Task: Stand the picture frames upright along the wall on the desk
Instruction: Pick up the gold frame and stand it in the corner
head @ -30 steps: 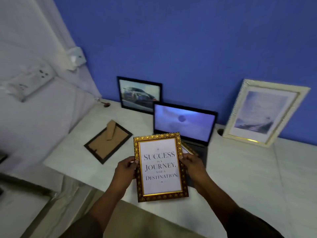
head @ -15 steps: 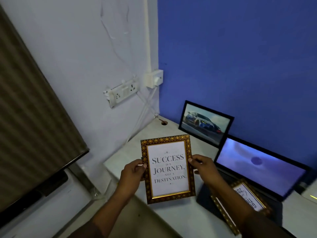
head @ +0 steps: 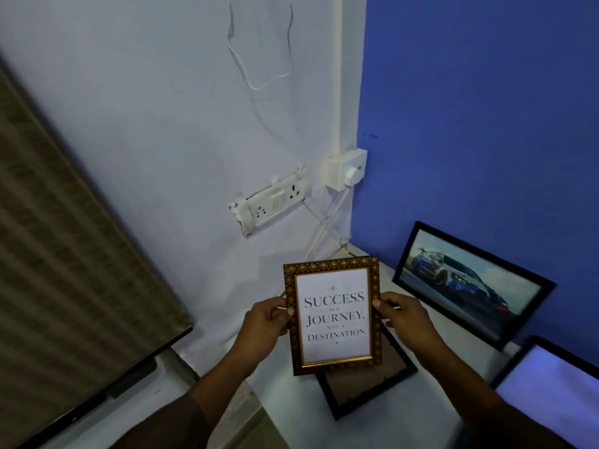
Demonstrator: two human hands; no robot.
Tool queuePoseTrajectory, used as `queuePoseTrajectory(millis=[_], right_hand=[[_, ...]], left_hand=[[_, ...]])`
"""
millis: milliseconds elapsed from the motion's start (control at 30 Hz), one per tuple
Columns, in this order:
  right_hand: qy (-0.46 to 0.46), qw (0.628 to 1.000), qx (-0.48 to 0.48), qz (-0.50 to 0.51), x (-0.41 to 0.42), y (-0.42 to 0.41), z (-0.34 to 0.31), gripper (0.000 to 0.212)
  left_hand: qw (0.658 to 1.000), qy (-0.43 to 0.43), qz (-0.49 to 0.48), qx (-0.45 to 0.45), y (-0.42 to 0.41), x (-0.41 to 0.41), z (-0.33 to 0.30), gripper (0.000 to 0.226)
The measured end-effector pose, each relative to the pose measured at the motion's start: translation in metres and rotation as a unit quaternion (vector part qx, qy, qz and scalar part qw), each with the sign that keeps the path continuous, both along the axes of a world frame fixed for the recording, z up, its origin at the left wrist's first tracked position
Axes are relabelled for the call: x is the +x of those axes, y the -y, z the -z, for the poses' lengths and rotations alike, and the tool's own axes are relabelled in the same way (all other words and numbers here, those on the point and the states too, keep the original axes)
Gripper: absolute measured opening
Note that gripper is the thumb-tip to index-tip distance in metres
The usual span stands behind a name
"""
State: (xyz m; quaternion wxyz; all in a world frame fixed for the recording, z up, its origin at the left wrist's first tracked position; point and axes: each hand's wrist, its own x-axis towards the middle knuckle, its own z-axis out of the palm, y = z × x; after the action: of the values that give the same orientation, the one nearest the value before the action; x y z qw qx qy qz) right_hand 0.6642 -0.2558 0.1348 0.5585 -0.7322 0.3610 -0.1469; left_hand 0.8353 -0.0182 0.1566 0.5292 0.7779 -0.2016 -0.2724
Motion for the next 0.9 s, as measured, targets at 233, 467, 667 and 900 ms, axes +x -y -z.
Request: queuePoseTrajectory(millis=[233,467,667,900], right_hand=[[-0.039,0.997,-0.055,-0.049,0.056,0.038,0.01,0.015],[-0.104,0.988,-0.075,-0.088,0.089,0.072,0.035,0.017],[-0.115,0.99,-0.039,-0.07,0.123,0.105,0.039,0.018],[-0.135,0.989,-0.002,-0.053,0.187,0.147,0.073,0.028]], left_hand=[[0.999,-0.029,-0.043,0.017,0.028,0.038,0.027,0.018],[0.99,-0.119,-0.075,-0.011,0.062,0.074,0.072,0.018],[0.985,-0.149,-0.074,-0.045,0.1,0.122,0.099,0.02],[0.998,-0.065,-0.025,0.007,0.129,0.172,0.118,0.02]])
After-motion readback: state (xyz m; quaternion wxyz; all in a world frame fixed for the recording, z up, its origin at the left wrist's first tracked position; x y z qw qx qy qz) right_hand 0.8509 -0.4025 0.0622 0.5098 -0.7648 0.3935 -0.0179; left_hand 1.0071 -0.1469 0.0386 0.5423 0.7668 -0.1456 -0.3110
